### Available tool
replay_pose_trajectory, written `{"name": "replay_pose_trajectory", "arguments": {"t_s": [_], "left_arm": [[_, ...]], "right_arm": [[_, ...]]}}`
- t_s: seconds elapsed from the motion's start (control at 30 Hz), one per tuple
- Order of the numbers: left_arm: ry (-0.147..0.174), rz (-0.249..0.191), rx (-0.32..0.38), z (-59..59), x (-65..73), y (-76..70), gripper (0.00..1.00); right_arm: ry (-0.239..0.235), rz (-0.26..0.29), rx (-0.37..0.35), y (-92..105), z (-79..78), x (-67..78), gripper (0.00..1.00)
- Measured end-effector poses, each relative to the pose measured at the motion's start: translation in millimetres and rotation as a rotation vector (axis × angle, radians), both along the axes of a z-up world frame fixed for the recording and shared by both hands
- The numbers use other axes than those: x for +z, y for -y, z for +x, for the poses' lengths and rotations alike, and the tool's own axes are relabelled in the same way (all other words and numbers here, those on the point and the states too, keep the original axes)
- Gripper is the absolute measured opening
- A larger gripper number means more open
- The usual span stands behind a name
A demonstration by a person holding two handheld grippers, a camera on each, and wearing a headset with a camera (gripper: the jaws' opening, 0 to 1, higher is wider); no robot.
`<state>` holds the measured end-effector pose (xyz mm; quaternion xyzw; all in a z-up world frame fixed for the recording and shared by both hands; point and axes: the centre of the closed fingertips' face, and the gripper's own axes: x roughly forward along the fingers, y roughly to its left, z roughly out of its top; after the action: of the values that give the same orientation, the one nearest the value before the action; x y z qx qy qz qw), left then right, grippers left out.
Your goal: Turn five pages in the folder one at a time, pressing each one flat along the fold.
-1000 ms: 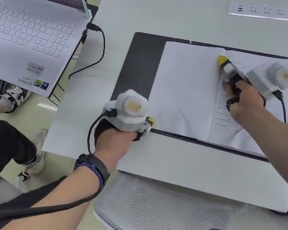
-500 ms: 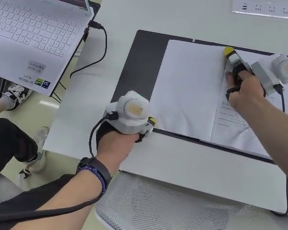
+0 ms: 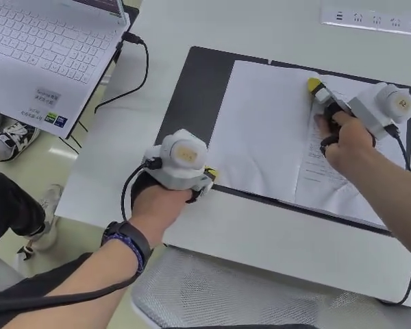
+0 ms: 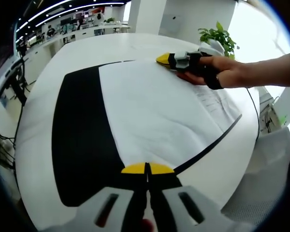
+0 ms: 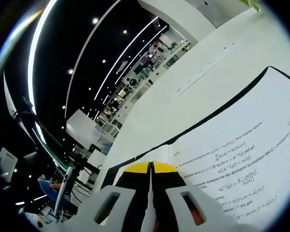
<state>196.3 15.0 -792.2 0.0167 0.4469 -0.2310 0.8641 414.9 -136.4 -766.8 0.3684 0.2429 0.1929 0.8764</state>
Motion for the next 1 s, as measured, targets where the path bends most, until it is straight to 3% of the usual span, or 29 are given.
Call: {"name": "replay_pose_trajectory", "arguments": {"t_s": [0.27, 0.43, 1.0], "left_arm": [[0.012, -0.001, -0.003, 0.3, 0.2, -0.1, 0.0], [0.01, -0.008, -0.007, 0.2, 0.1, -0.3, 0.0], [0.026, -0.023, -0.008, 0.6, -0.6, -0.4, 0.0]], "right_arm": [[0.011, -0.013, 0.051, -9.2, -32.5, 11.6, 0.0], [0.029, 0.016, 0.094, -13.4, -56.6, 14.7, 0.0], [0.027, -0.005, 0.175, -9.9, -105.0, 9.7, 0.0]]}}
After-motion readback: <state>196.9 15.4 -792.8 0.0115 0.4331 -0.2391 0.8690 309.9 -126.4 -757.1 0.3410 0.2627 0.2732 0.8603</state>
